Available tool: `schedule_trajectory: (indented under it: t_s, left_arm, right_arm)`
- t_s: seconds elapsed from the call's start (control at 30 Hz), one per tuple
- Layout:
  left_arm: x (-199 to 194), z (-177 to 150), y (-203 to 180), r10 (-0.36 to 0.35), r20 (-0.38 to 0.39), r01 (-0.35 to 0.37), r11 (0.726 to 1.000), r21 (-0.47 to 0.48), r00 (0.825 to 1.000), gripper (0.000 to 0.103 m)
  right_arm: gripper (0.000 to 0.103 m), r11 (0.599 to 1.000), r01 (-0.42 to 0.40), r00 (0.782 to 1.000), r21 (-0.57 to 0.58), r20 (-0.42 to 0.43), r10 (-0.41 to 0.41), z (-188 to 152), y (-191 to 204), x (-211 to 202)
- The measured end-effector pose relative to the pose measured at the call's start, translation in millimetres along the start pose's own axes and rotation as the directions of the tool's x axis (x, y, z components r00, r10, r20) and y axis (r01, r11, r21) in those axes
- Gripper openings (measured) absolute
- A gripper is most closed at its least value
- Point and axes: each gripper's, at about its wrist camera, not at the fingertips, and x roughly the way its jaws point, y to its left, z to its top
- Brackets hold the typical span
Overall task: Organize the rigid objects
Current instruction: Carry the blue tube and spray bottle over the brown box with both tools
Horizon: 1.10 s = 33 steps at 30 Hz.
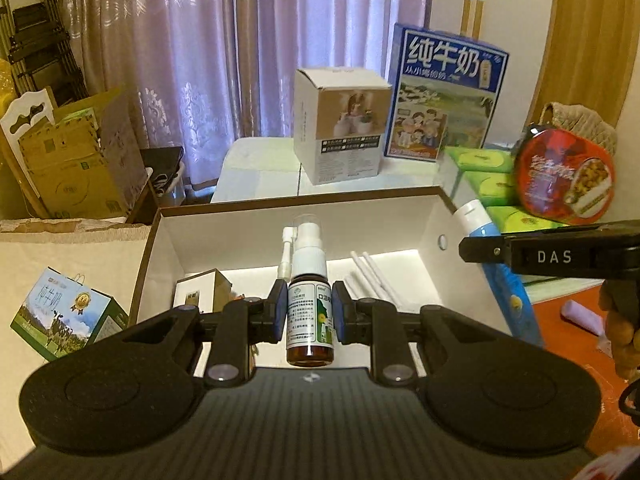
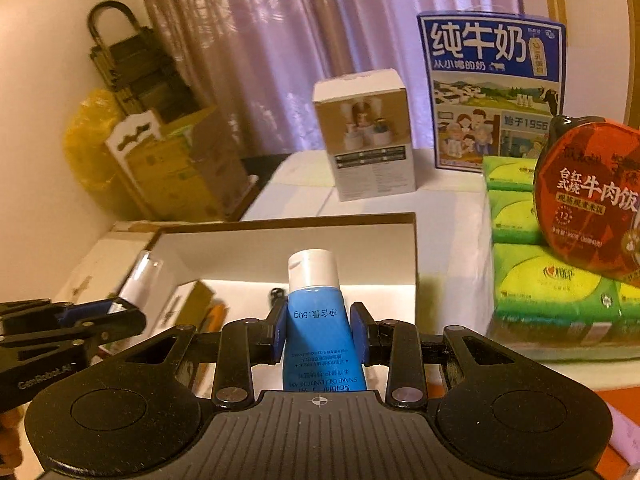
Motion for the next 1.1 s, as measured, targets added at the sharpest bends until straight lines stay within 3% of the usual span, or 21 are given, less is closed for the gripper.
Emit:
schedule_trajectory:
  t_s: [0.3,0.53,0.83,1.1]
  left_arm:
    - [44.0,3.6,12.4,-0.006,-0.066,0.007,1.000,0.012,0.998,0.019]
    - [64.9,5.0,18.0,-0.014,-0.098,0.015,1.000,0.014,0.995,0.019]
    - [88.3,9.3,22.4,-0.011,-0.120,0.013,1.000,0.014,0.993,0.019]
    - [102.2,8.9,21.5,-0.012,-0.138,0.015,1.000,0.019,0.990,0.019]
  right_arm:
    - [0.030,0.995,0.098,0.993,-0.013,-0.059,-0.098,1.9,-8.3,48.2]
    - [0.030,0.992,0.124,0.989,-0.036,-0.078,-0.126,5.3,-11.9,70.2]
    - [0.031,0.987,0.119,0.992,-0.107,-0.030,-0.123,14.9,-7.4,78.7]
    - [0.031,0.993,0.070,0.993,-0.097,-0.085,-0.078,11.1,-9.8,81.5]
